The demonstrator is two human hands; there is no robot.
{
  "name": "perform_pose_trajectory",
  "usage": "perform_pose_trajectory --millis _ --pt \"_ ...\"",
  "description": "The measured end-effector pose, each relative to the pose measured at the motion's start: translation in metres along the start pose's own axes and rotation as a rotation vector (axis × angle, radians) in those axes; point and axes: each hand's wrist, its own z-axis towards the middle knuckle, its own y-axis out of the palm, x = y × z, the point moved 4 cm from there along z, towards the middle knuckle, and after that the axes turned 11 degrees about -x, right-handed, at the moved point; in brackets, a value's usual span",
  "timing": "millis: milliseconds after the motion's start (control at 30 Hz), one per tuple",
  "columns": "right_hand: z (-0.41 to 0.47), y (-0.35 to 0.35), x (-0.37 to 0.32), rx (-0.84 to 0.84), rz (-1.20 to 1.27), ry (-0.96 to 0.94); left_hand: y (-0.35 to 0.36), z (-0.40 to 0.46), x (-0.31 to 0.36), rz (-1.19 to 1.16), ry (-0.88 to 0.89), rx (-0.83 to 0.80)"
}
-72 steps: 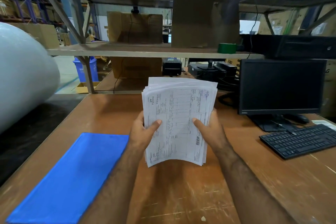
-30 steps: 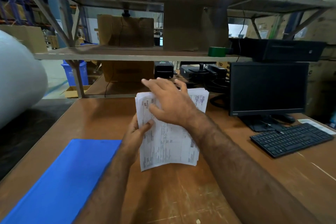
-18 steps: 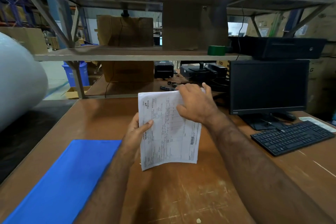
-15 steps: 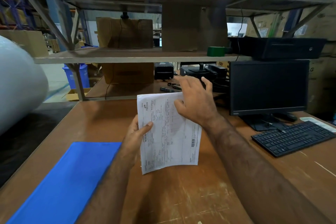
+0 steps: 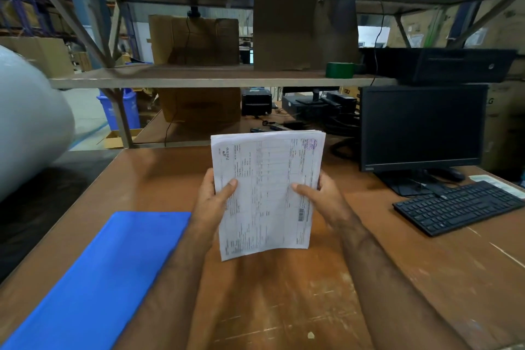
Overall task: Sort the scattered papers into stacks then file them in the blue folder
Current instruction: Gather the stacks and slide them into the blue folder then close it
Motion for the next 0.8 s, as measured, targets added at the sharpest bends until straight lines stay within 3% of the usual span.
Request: perform_pose_trajectory --millis 100,267,533,800 --pt "0.006 0.011 0.007 0.095 -0.021 -0.053 0.006 -0.012 -0.002 0.338 0.146 0.029" --pt "0.003 0.024 0.007 0.257 -0.203 -0.167 0.014 -0.027 -0.014 0.641 0.317 0.035" --pt "-0.005 0.02 0.024 0.363 -0.712 -0.475 0.003 -0.016 -0.024 0.758 0.379 0.018" --pt "0.003 0.019 0.035 0.291 -0.732 -0.53 -0.002 -0.004 -0.038 0.767 0.305 -0.054"
